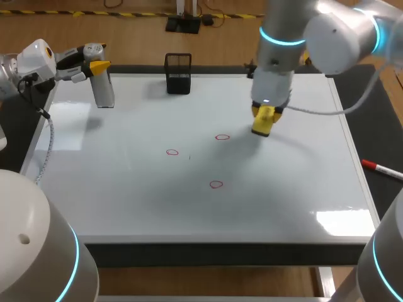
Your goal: Pick up the inspection probe, press it on each red-marked spot on the whiteboard one by one, put down the probe, pick up the eraser, and wipe off all the red marks.
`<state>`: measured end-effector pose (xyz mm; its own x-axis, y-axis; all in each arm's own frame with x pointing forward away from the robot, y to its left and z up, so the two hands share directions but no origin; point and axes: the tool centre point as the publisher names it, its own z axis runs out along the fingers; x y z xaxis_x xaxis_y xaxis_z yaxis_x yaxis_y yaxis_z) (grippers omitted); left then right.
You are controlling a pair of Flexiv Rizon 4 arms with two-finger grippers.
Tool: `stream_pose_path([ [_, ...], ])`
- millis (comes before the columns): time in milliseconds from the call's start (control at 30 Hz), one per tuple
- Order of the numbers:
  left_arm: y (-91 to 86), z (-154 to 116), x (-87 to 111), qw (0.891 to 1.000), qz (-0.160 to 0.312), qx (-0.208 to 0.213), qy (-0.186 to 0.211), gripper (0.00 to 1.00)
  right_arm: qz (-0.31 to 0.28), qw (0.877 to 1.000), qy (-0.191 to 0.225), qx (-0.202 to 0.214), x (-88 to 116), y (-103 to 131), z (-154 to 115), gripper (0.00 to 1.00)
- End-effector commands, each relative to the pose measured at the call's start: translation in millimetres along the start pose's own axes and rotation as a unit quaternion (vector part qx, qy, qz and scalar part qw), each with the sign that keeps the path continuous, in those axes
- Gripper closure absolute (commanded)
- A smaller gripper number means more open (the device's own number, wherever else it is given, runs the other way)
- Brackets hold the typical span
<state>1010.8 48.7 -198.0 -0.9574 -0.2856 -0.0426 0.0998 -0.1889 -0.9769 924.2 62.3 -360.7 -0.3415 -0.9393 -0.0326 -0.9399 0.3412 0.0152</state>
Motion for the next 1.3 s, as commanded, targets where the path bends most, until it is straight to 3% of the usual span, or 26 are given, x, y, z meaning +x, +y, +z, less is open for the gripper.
stream_pose_path([
  [33, -1.0, 0, -0.3, 1.000, 0.000, 0.000, 0.001, 1.00, -0.024, 1.000, 0.002, 0.011, -24, 21, -7, 1.00],
  [333, -1.0, 0, -0.3, 1.000, 0.000, 0.000, 0.001, 1.00, -0.108, 0.994, 0.001, 0.014, -96, 69, -15, 1.00],
  [767, -1.0, 0, -0.3, 1.000, 0.000, 0.000, 0.001, 1.00, -0.200, 0.980, -0.011, -0.003, -189, 131, 4, 1.00],
  [1300, -1.0, 0, -0.3, 1.000, 0.000, 0.000, 0.001, 1.00, -0.221, 0.975, -0.011, -0.019, -245, 143, 25, 1.00],
])
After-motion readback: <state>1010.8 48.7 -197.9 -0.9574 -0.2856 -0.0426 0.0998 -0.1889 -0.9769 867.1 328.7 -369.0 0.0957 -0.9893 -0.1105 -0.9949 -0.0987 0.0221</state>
